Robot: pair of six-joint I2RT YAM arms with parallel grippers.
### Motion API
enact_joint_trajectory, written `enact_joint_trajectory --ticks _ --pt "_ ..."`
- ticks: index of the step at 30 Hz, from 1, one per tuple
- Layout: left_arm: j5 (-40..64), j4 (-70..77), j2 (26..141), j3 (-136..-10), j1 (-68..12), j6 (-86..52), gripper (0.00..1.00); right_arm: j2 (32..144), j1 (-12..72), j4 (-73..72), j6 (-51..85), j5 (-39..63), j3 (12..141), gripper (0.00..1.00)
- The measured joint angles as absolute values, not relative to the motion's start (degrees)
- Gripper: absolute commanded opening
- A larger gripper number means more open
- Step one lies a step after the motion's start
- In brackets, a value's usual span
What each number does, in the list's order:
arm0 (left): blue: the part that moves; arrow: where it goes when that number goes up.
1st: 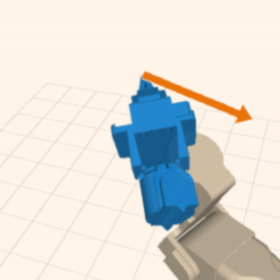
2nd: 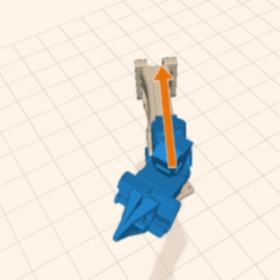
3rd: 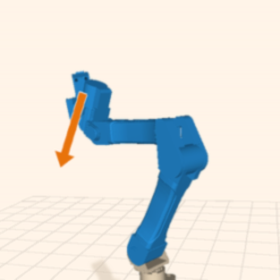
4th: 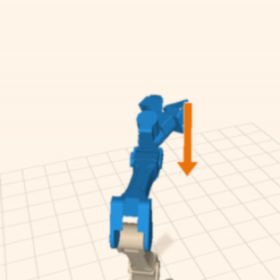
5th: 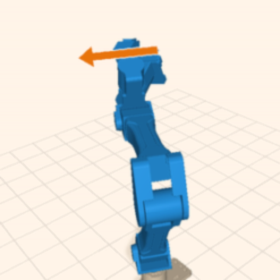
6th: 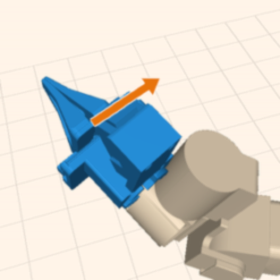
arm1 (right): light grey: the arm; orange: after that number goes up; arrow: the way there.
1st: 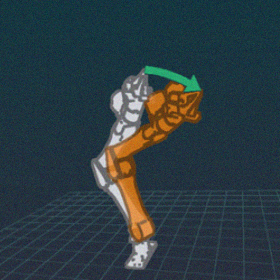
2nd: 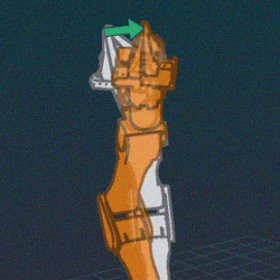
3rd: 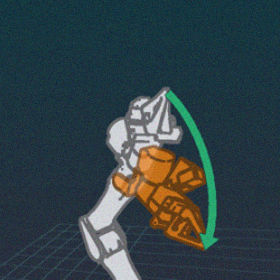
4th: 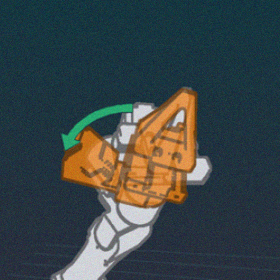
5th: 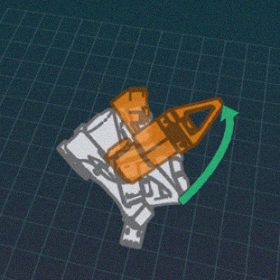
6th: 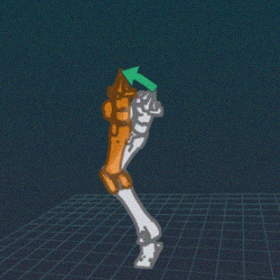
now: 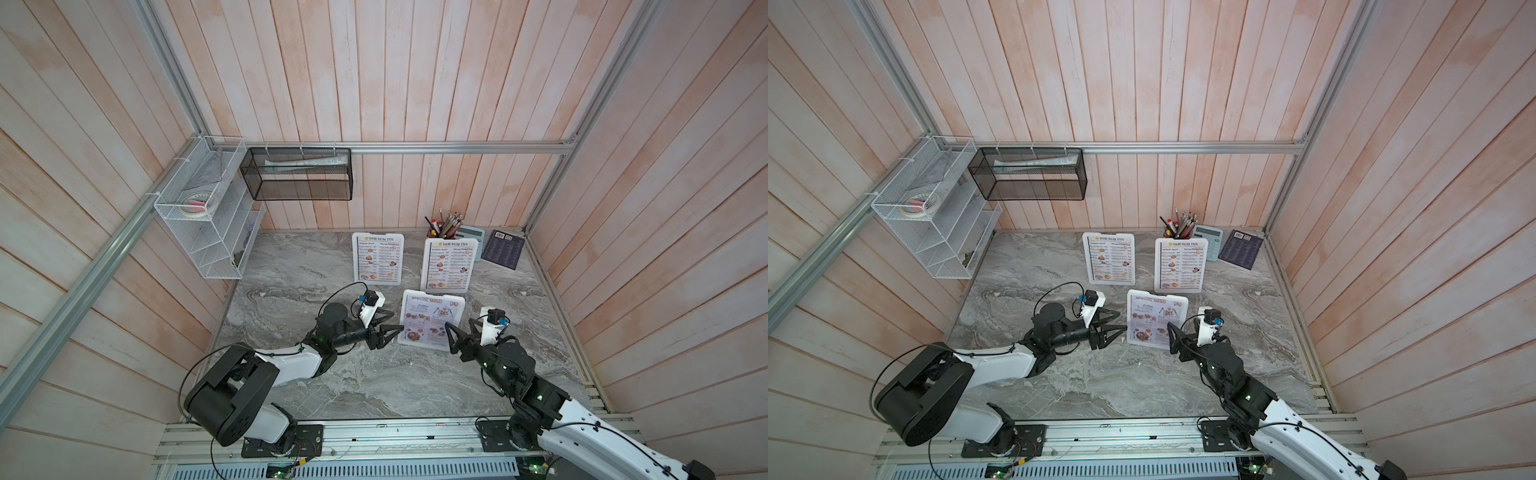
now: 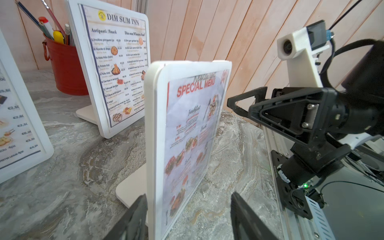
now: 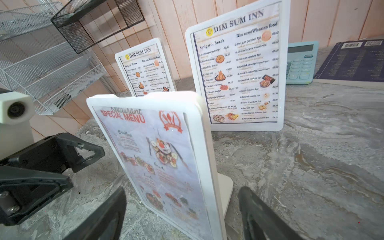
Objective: Insert the menus into the narrow rack
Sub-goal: Pick up the narrow rack at the center of the board.
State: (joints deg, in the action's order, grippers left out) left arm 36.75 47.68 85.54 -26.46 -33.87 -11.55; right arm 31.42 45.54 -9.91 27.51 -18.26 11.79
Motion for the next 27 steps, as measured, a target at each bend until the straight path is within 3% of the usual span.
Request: enact_joint_trajectory --ticks 9,16,27 --pt "37.7 52.0 94.2 -31.2 -33.9 -13.5 0.63 47.6 43.5 -21.0 28.3 -14.7 10.8 0.85" --pt "38.3 53.0 100.5 -34.7 -33.9 -15.4 0.54 55.2 42.8 -29.7 27.7 -11.8 10.1 0.81" --pt "34.4 56.3 96.7 -28.0 -30.7 -17.6 0.51 68.3 44.8 -39.6 23.9 -6.7 11.8 0.78"
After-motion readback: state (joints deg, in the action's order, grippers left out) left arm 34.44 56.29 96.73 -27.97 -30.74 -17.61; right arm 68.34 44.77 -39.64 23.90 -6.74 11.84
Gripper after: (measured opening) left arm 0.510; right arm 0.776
